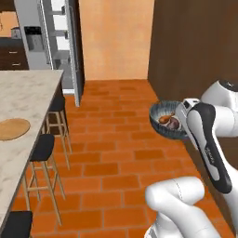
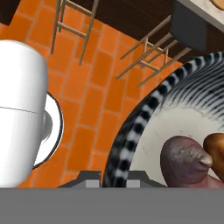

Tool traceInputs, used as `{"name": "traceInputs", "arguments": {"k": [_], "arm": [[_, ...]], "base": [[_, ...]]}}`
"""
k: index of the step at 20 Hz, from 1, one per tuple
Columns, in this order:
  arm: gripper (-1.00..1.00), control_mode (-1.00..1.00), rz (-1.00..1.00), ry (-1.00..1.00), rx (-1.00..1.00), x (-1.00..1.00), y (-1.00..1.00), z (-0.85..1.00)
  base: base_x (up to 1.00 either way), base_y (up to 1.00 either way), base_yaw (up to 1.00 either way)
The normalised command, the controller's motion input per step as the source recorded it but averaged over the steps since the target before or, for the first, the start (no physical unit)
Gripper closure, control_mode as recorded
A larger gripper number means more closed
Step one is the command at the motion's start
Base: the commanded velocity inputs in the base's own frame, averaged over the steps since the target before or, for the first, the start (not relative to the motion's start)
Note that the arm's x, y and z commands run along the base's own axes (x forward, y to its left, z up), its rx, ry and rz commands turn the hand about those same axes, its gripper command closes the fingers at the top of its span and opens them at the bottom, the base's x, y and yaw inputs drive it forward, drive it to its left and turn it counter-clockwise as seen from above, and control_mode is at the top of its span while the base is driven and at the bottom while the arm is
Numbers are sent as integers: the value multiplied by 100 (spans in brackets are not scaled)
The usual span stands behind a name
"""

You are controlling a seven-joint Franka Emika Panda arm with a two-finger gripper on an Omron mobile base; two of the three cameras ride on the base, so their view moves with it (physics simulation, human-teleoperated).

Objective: Pick the chicken drumstick and potato from their plates and place them in the bowl. Then put the bowl in the fridge.

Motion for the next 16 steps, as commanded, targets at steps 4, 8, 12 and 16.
{"name": "traceInputs", "arguments": {"k": [4,8,12,16], "arm": [[100,100,0,0,0,0,0,0],[100,100,0,0,0,0,0,0],[100,100,0,0,0,0,0,0],[100,100,0,0,0,0,0,0]], "base": [[-100,11,-58],[-94,52,-42],[-100,32,-12],[-100,0,25]]}}
